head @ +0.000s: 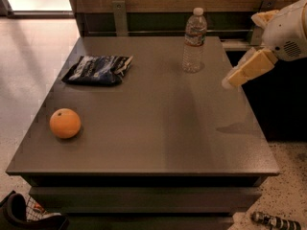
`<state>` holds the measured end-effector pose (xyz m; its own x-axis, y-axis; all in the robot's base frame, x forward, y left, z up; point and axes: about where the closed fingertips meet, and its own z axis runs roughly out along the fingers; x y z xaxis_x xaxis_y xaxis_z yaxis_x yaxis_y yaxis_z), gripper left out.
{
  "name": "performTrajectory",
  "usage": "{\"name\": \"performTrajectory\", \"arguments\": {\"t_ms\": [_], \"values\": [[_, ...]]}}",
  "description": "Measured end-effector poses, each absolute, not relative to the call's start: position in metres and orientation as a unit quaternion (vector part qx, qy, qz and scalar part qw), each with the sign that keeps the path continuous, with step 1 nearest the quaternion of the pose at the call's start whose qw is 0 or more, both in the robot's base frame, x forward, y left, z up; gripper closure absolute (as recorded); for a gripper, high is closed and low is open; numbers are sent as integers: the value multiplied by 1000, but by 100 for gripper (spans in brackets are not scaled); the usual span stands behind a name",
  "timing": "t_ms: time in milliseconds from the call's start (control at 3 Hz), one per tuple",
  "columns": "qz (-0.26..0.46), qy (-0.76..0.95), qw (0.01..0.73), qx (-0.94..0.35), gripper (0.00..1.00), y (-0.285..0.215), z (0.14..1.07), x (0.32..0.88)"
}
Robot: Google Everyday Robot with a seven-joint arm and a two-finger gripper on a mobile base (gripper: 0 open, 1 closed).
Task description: Move water bottle near orange
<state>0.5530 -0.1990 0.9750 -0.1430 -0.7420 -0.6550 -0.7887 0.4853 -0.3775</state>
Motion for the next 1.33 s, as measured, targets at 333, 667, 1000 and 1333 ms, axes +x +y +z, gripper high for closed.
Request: {"name": "performTrajectory", "arguments": {"t_ms": [333, 667, 1000, 1333], "values": [[78, 743, 484, -456, 0, -192, 961, 603], [114, 735, 523, -417, 0, -189, 946, 629], [134, 727, 545, -396, 0, -183, 935, 641], [136, 726, 547, -395, 0, -181, 934, 642]]}}
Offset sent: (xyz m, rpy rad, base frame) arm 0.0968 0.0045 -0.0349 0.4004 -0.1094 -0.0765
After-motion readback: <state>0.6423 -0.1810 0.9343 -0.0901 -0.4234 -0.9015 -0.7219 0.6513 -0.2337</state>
